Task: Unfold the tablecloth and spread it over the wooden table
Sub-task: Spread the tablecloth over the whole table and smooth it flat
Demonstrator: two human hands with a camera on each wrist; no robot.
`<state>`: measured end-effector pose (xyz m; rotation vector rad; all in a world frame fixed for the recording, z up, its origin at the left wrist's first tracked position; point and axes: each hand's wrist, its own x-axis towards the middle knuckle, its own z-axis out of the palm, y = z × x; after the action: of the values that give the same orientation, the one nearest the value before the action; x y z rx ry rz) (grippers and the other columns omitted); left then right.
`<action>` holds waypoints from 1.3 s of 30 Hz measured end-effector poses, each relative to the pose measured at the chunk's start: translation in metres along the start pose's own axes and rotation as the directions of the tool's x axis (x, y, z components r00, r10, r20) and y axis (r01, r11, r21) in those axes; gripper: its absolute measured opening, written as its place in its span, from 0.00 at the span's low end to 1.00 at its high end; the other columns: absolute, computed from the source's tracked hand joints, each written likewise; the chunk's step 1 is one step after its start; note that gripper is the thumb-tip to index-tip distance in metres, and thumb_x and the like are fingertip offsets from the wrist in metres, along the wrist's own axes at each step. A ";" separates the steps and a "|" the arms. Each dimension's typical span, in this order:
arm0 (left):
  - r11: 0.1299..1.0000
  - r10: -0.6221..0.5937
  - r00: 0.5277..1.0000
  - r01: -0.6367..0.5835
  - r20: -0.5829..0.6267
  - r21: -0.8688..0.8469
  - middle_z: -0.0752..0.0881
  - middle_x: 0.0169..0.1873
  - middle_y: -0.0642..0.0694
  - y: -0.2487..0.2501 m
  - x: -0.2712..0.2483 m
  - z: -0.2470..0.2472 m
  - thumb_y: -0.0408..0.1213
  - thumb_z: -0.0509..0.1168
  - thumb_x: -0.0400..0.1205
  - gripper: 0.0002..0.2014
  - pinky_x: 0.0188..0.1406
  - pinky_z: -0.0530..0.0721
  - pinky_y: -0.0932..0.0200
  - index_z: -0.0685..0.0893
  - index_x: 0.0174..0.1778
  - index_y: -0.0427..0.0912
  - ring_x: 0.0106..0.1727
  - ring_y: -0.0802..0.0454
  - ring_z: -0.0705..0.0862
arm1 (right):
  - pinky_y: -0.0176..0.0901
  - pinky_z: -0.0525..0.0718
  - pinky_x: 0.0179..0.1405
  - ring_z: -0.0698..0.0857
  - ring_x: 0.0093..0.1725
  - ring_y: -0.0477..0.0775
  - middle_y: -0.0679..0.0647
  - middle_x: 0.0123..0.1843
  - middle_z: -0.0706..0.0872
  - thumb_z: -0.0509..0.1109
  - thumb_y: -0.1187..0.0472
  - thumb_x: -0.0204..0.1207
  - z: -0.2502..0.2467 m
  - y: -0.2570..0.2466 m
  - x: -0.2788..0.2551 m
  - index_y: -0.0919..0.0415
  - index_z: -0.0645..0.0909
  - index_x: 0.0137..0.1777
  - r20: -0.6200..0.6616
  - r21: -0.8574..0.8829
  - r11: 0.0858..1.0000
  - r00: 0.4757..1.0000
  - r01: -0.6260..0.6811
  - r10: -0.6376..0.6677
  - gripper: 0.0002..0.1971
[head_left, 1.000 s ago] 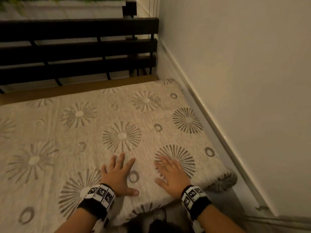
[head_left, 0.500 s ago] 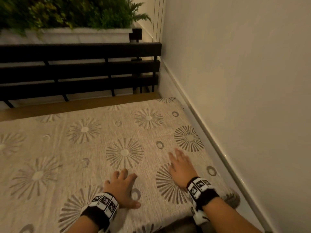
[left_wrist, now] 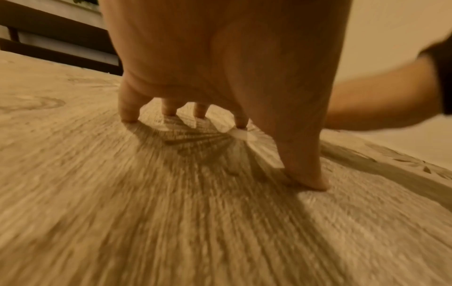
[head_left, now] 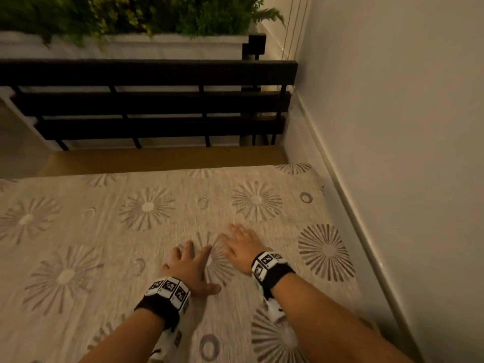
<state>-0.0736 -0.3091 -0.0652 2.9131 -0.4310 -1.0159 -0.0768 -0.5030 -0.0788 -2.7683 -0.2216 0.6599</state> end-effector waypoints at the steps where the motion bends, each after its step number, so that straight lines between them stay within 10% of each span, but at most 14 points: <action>1: 1.000 0.007 1.000 -0.007 0.003 -0.008 0.38 0.84 0.45 -0.001 0.002 -0.001 0.75 0.67 0.60 0.57 0.75 0.56 0.24 0.39 0.79 0.69 0.83 0.30 0.41 | 0.55 0.40 0.82 0.39 0.85 0.56 0.51 0.86 0.39 0.45 0.43 0.84 0.002 0.022 -0.002 0.45 0.45 0.84 -0.011 -0.009 1.000 1.000 -0.018 0.018 0.29; 5: 0.999 0.014 1.000 -0.015 -0.006 -0.032 0.39 0.84 0.45 -0.002 0.005 -0.003 0.74 0.69 0.60 0.57 0.73 0.60 0.23 0.43 0.79 0.69 0.82 0.29 0.41 | 0.52 0.42 0.83 0.42 0.85 0.57 0.52 0.86 0.40 0.45 0.41 0.83 -0.005 0.126 -0.037 0.46 0.43 0.84 -0.148 0.070 0.955 0.944 -0.287 0.295 0.31; 12: 0.999 0.004 1.000 -0.004 -0.003 -0.053 0.40 0.84 0.45 0.001 0.006 -0.005 0.72 0.71 0.59 0.56 0.73 0.60 0.24 0.45 0.78 0.69 0.82 0.28 0.42 | 0.61 0.48 0.82 0.47 0.84 0.63 0.58 0.86 0.43 0.42 0.39 0.82 -0.032 0.219 -0.084 0.54 0.48 0.84 0.035 0.199 0.575 0.592 -0.793 0.805 0.33; 16: 0.998 0.008 1.000 -0.008 0.001 -0.056 0.41 0.84 0.46 0.002 0.004 -0.007 0.72 0.71 0.59 0.56 0.73 0.60 0.24 0.45 0.77 0.70 0.82 0.29 0.42 | 0.59 0.51 0.82 0.49 0.84 0.63 0.60 0.86 0.45 0.49 0.48 0.84 -0.047 0.151 -0.065 0.56 0.47 0.84 -0.204 0.081 0.850 0.827 -0.520 0.525 0.31; 20: 0.998 0.022 1.000 -0.022 -0.008 -0.064 0.43 0.84 0.46 0.003 0.000 -0.009 0.71 0.72 0.60 0.54 0.73 0.61 0.23 0.47 0.77 0.69 0.82 0.30 0.44 | 0.55 0.44 0.83 0.41 0.84 0.52 0.48 0.85 0.40 0.48 0.47 0.84 -0.018 0.049 -0.049 0.49 0.45 0.84 -0.126 0.045 0.997 0.989 -0.069 0.075 0.30; 24: 0.992 0.079 0.996 -0.083 -0.038 -0.090 0.45 0.84 0.44 -0.003 -0.009 -0.007 0.71 0.69 0.64 0.52 0.75 0.54 0.23 0.46 0.79 0.66 0.83 0.31 0.45 | 0.53 0.44 0.81 0.43 0.85 0.53 0.44 0.83 0.37 0.46 0.43 0.84 0.012 0.062 -0.060 0.46 0.43 0.84 -0.049 0.023 0.967 0.966 -0.253 0.254 0.30; 27: 0.978 0.085 0.977 -0.119 -0.197 -0.171 0.47 0.85 0.44 -0.023 -0.037 0.004 0.67 0.59 0.75 0.42 0.78 0.43 0.29 0.48 0.82 0.60 0.84 0.35 0.43 | 0.61 0.49 0.82 0.47 0.84 0.62 0.55 0.86 0.43 0.45 0.40 0.83 0.014 0.093 -0.081 0.48 0.43 0.84 -0.140 0.016 0.817 0.808 -0.576 0.573 0.32; 29: 0.982 0.066 0.952 -0.115 -0.299 -0.148 0.47 0.85 0.45 -0.047 -0.067 0.018 0.62 0.51 0.81 0.34 0.80 0.40 0.33 0.51 0.82 0.58 0.84 0.38 0.41 | 0.63 0.50 0.81 0.48 0.84 0.66 0.60 0.86 0.45 0.43 0.40 0.82 0.015 0.070 -0.080 0.51 0.46 0.84 -0.142 0.020 0.801 0.791 -0.599 0.595 0.33; 33: 0.995 0.046 0.947 -0.070 -0.319 -0.066 0.41 0.84 0.48 -0.102 -0.117 0.064 0.61 0.42 0.84 0.31 0.77 0.29 0.38 0.47 0.83 0.59 0.84 0.40 0.35 | 0.58 0.47 0.81 0.47 0.85 0.61 0.58 0.86 0.46 0.30 0.38 0.70 0.034 -0.068 -0.057 0.50 0.50 0.84 -0.105 -0.156 0.978 0.987 -0.140 0.124 0.40; 36: 0.996 0.015 0.948 -0.043 -0.318 -0.080 0.38 0.82 0.51 -0.140 -0.134 0.095 0.64 0.36 0.82 0.32 0.73 0.24 0.43 0.46 0.83 0.59 0.81 0.42 0.30 | 0.53 0.43 0.81 0.45 0.85 0.54 0.52 0.87 0.44 0.37 0.40 0.78 0.061 -0.178 -0.043 0.48 0.50 0.84 0.042 -0.168 0.949 0.964 0.265 -0.262 0.34; 39: 0.998 -0.053 0.956 0.038 -0.290 -0.058 0.53 0.83 0.44 -0.173 -0.148 0.114 0.61 0.42 0.84 0.33 0.76 0.35 0.42 0.60 0.82 0.48 0.83 0.39 0.46 | 0.53 0.45 0.82 0.46 0.85 0.53 0.52 0.87 0.45 0.49 0.48 0.84 0.085 -0.256 -0.033 0.49 0.48 0.84 0.097 -0.103 0.920 0.925 0.377 -0.368 0.29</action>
<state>-0.2115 -0.0962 -0.0851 2.9689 -0.3194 -0.5741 -0.1663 -0.2474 -0.0579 -2.6986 -0.8085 0.6670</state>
